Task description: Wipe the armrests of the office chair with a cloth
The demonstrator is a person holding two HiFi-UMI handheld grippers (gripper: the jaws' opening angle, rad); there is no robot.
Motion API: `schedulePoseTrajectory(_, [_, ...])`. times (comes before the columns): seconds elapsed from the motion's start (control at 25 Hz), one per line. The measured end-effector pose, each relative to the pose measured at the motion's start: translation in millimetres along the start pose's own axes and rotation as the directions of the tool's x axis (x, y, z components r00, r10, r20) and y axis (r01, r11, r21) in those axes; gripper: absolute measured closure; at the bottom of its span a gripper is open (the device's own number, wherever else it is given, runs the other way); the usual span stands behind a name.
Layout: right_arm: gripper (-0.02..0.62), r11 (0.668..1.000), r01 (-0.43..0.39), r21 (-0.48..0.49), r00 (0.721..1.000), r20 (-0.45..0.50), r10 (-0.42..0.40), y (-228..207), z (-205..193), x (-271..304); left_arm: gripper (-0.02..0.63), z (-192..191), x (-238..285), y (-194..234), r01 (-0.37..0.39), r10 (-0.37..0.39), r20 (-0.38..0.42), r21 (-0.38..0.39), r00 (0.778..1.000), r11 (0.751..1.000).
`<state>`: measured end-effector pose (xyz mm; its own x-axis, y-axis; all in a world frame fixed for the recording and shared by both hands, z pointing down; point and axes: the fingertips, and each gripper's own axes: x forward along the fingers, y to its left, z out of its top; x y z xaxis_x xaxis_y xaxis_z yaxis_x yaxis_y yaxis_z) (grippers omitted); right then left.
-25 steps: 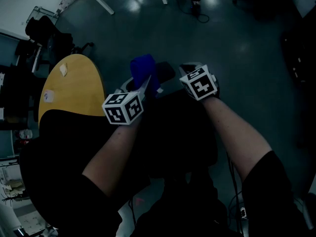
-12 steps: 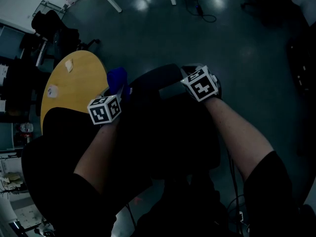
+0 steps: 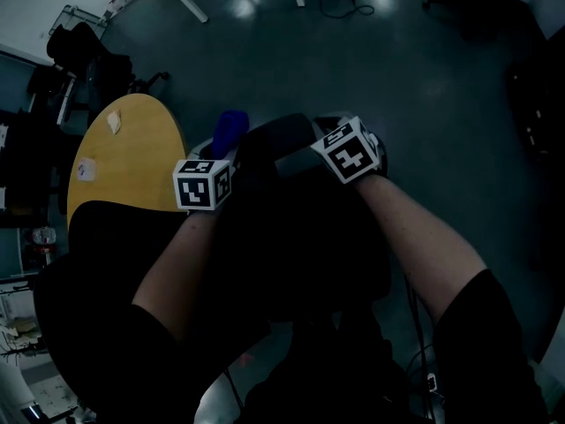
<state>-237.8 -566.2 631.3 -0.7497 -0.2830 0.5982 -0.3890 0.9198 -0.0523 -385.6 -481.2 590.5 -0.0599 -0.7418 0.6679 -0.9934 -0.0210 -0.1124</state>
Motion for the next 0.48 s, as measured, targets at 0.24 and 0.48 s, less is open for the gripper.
schedulePoseTrajectory(0.24, [0.594, 1.0, -0.001, 0.001, 1.0, 0.01, 0.001, 1.4, 2.2, 1.2, 0.482, 26.3, 23.6, -44.6, 0.071, -0.072, 0.013, 0.03, 0.997, 0.997])
schedulePoseTrajectory(0.48, [0.595, 1.0, 0.0, 0.021, 0.999, 0.038, 0.0, 1.2, -0.2, -3.5, 0.482, 42.3, 36.6, -66.8, 0.099, -0.1, 0.034, 0.014, 0.994, 0.995])
